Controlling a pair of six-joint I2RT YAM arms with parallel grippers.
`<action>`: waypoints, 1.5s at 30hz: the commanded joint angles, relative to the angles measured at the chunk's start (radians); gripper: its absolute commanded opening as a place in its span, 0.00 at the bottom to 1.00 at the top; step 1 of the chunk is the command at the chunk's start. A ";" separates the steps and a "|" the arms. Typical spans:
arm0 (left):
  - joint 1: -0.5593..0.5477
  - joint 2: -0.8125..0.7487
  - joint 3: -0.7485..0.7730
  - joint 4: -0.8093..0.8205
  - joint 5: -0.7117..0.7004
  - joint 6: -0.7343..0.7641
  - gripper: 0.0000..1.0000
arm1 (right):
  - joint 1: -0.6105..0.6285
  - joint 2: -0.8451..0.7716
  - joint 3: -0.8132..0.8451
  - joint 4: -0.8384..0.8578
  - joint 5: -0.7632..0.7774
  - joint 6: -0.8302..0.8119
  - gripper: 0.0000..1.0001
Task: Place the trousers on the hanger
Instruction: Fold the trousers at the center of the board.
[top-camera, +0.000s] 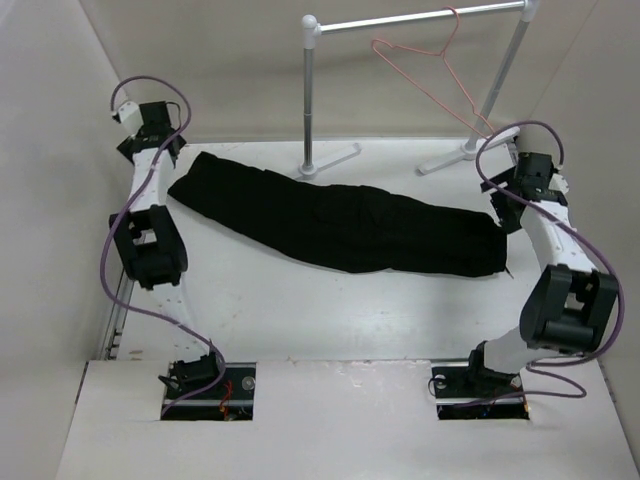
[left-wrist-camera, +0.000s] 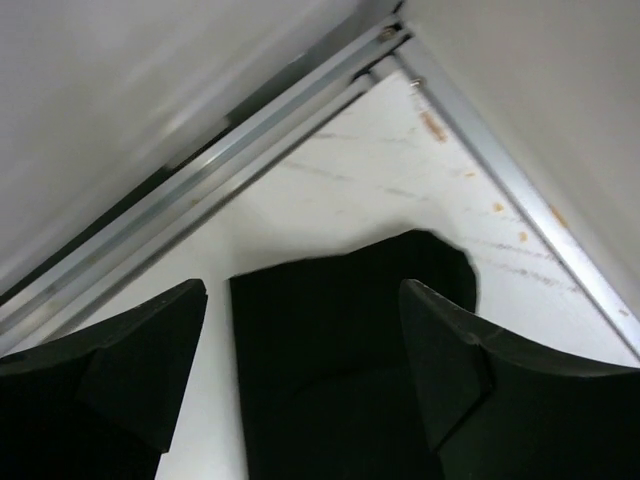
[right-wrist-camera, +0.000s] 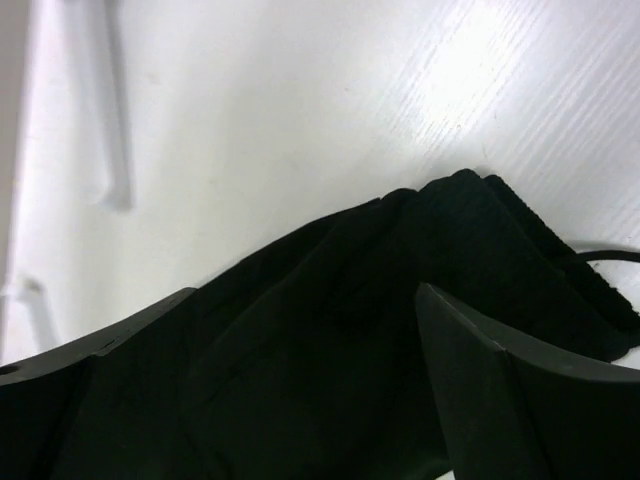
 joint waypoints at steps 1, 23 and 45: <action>0.035 -0.215 -0.220 0.081 0.004 -0.052 0.79 | 0.013 -0.140 -0.058 0.066 0.036 -0.018 0.95; 0.030 0.041 -0.407 0.111 0.228 -0.301 0.42 | 0.100 -0.071 -0.370 0.198 -0.001 -0.052 0.21; 0.056 -0.577 -0.839 0.122 0.012 -0.324 0.63 | 0.131 -0.430 -0.445 0.093 -0.056 -0.046 0.61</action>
